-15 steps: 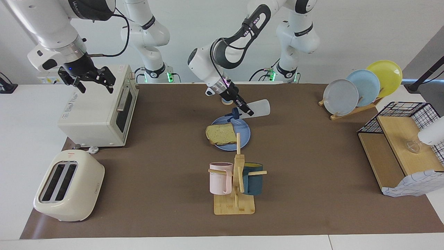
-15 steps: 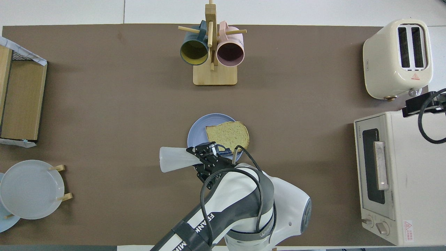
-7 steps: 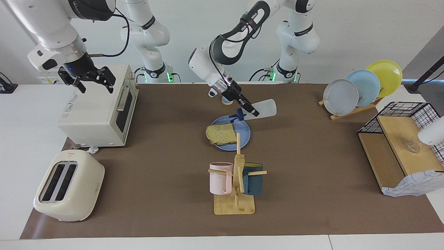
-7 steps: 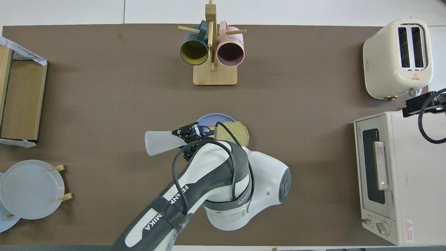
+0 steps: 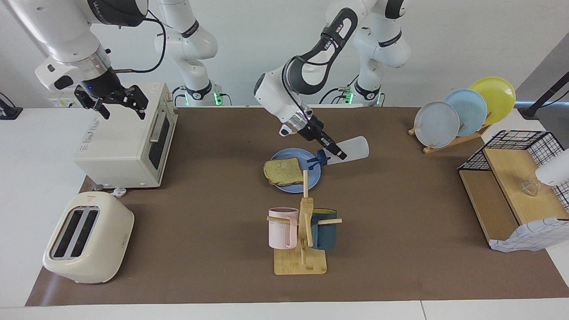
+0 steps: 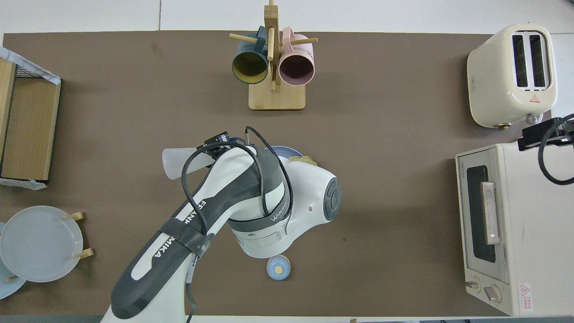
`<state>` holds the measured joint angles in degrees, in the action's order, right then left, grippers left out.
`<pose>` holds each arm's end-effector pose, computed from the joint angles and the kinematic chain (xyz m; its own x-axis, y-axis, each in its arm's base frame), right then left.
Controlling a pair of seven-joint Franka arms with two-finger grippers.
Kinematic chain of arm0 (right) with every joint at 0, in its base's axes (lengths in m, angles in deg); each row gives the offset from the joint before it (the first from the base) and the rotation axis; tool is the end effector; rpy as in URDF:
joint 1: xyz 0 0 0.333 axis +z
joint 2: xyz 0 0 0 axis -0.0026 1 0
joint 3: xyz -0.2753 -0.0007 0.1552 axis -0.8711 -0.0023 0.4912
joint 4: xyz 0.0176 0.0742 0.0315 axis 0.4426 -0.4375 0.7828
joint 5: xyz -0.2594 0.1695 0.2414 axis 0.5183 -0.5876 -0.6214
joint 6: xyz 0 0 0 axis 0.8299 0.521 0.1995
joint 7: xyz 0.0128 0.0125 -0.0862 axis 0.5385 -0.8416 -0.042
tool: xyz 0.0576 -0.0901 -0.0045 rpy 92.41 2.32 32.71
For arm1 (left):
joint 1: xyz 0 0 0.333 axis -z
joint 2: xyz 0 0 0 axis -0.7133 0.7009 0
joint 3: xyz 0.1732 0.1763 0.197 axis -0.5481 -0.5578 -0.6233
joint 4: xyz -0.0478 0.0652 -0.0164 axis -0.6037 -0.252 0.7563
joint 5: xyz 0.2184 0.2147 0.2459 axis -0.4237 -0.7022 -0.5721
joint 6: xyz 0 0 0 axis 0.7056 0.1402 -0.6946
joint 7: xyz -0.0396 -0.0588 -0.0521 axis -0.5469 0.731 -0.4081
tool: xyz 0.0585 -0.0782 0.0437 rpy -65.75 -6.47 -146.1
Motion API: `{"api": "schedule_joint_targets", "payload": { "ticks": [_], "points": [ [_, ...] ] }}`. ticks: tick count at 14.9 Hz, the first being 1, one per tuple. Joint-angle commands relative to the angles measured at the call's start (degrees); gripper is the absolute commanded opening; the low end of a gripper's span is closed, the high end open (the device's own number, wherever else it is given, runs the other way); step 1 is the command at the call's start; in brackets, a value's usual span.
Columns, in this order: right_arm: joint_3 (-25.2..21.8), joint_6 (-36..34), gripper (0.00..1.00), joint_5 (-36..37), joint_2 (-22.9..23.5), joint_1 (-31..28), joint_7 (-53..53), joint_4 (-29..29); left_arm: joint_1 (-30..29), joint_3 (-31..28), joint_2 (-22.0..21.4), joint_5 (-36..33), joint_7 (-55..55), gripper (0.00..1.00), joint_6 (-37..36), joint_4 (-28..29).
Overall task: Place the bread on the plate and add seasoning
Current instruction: 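Tilt and shake the bottle over the bread with the left gripper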
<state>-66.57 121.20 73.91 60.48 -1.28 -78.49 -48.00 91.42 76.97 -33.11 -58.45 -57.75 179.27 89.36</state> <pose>0.5422 -0.0374 0.6257 0.9965 -0.0259 -0.0799 -0.0247 -0.9996 0.0158 0.4640 -0.3896 0.3883 0.4357 -0.6943 -0.5728 -0.8252 -0.0541 -0.5622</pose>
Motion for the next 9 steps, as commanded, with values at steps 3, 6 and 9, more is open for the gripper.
{"api": "schedule_joint_targets", "payload": {
  "ticks": [3,6,9],
  "points": [
    [0.13,0.86,1.0,-0.04,-1.39,-0.46,-0.66,-1.76,3.11,0.42,-0.93,-1.37,0.1,0.0,-0.88,2.22],
    [0.13,0.86,1.0,-0.04,-1.39,-0.46,-0.66,-1.76,7.68,0.69,-2.07,-1.11,0.1,0.0,-2.38,3.46],
    [0.13,0.86,1.0,-0.04,-1.39,-0.46,-0.66,-1.76,12.17,0.77,-1.99,0.29,0.1,0.0,-3.61,3.46]
  ]
}}
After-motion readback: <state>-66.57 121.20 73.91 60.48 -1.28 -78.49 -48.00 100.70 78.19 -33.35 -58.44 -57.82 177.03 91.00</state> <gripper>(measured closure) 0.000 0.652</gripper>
